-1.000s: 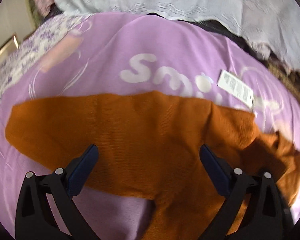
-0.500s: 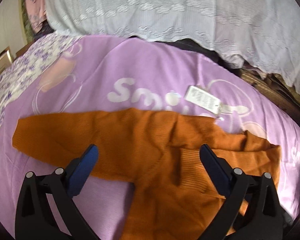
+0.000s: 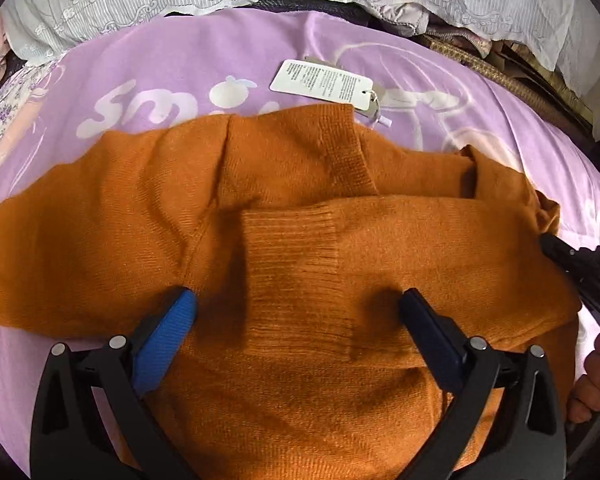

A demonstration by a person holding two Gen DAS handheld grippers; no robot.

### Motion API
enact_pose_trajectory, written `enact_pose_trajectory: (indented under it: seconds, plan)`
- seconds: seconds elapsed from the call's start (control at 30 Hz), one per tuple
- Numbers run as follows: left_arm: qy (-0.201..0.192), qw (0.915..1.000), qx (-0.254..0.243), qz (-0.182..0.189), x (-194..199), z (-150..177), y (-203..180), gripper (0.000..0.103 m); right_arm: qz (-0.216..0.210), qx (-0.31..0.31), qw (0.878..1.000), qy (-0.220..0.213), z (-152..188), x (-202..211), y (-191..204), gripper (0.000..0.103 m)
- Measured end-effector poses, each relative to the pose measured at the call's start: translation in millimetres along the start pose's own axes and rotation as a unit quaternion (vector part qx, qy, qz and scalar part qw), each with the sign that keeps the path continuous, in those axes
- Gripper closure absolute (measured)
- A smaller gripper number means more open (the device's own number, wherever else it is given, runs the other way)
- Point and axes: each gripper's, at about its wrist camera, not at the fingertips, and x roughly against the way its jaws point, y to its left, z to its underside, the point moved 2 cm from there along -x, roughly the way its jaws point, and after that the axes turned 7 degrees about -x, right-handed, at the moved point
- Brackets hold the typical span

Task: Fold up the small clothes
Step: 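Carry the sleeve across the cardigan body with the right gripper and release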

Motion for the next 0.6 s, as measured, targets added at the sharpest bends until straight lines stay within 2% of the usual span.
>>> enact_pose_trajectory:
  seconds: [0.1, 0.13, 0.2, 0.27, 0.33, 0.37, 0.43, 0.53, 0.6]
  plan:
    - [-0.023, 0.9997, 0.008, -0.004, 19.8, -0.4, -0.3, 0.005, 0.009, 0.048, 0.998, -0.049, 11.8, 31.6, 19.1, 0.099]
    - [-0.041, 0.9991, 0.011, 0.008, 30.2, -2.7, 0.8, 0.005, 0.001, 0.067, 0.996, -0.053, 16.7, 40.7, 25.2, 0.099]
    - [-0.048, 0.9986, 0.012, 0.019, 35.4, -3.9, 1.0, 0.005, -0.007, 0.100, 0.994, -0.043, 29.5, 51.0, 38.0, 0.098]
    - [-0.021, 0.9997, 0.009, 0.010, 20.9, -1.4, -2.5, 0.005, 0.011, 0.122, 0.992, -0.020, 39.8, 47.2, 36.6, 0.100]
    - [0.020, 0.9998, 0.005, -0.007, -3.2, 3.6, 0.0, 0.004, 0.050, 0.118, 0.992, 0.010, 50.5, 29.7, 19.4, 0.103]
    - [0.012, 0.9998, 0.000, -0.015, -2.1, 5.4, -1.1, 0.004, 0.038, 0.114, 0.993, 0.015, 52.6, 24.9, 15.6, 0.103]
    - [0.002, 0.9997, -0.005, -0.023, 8.9, 2.8, -4.3, 0.004, 0.041, 0.109, 0.993, 0.012, 49.9, 31.5, 20.6, 0.103]
    - [-0.033, 0.9994, 0.008, -0.010, 25.1, -2.6, -1.1, 0.004, 0.028, 0.129, 0.991, -0.027, 38.0, 48.8, 41.1, 0.098]
    - [-0.029, 0.9995, 0.013, -0.006, 21.8, -4.7, 2.7, 0.004, 0.031, 0.124, 0.991, -0.039, 17.9, 46.7, 47.8, 0.098]
